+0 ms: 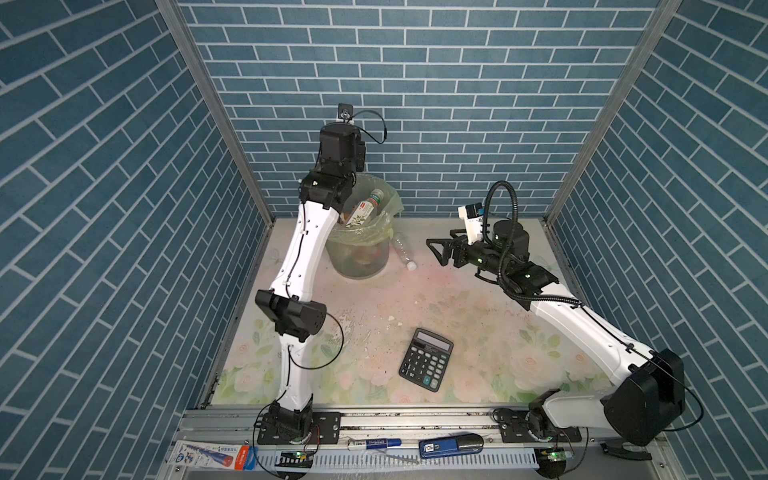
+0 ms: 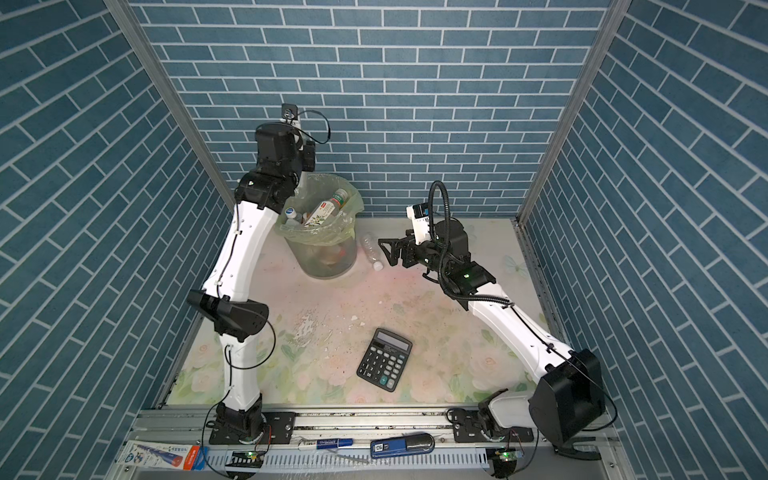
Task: Throw the plastic bottles in the bin
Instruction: 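Open the left gripper to drop the square bottle into the bin, then lower the right gripper onto the last white-capped clear bottle and close it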
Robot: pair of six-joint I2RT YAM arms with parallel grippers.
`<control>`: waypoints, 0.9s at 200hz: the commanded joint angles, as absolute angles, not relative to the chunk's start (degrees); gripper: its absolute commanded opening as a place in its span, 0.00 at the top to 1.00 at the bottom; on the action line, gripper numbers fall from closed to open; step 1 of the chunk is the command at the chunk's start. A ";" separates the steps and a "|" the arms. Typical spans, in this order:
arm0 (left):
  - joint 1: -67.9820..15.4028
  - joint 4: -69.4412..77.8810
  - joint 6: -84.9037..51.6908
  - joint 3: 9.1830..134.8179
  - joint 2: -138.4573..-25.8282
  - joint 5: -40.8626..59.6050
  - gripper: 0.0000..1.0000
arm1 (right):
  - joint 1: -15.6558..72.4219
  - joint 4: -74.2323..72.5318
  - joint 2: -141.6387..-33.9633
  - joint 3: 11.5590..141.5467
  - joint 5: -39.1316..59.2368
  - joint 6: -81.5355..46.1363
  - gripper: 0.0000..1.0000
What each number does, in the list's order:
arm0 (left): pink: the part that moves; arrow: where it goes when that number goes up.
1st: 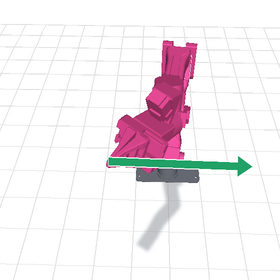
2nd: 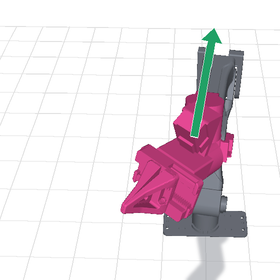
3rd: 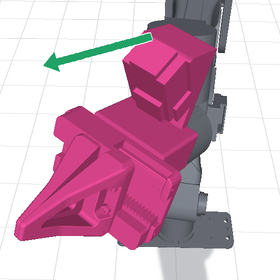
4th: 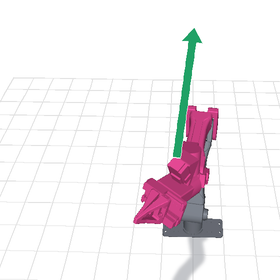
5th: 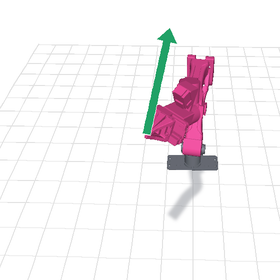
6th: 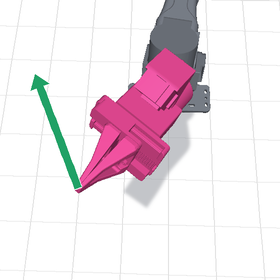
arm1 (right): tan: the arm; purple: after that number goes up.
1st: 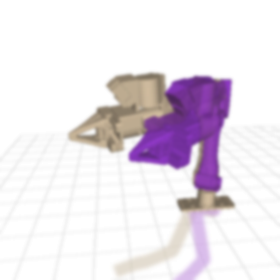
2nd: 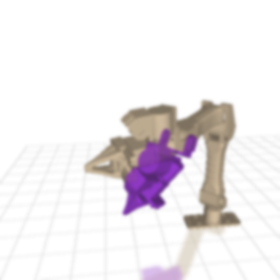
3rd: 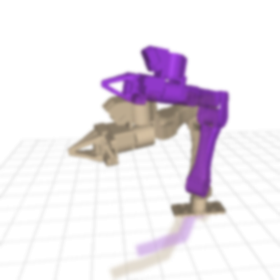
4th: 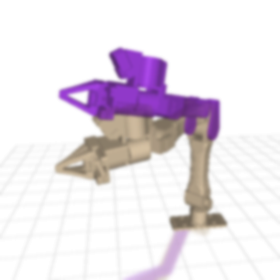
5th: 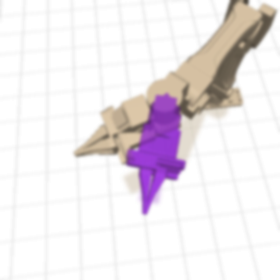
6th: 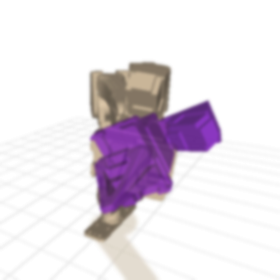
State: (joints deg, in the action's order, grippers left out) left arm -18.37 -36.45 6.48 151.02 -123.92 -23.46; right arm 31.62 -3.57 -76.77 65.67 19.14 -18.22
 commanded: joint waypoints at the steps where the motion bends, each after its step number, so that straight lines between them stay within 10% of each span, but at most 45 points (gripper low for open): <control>1: -18.37 -40.54 7.20 151.26 -120.96 -27.01 0.05 | 31.93 -5.36 -76.81 65.91 19.86 -19.24 0.01; 180: -23.83 -28.72 -18.72 104.87 -87.98 -2.89 0.01 | 28.72 1.39 -108.98 84.63 11.30 -23.20 0.01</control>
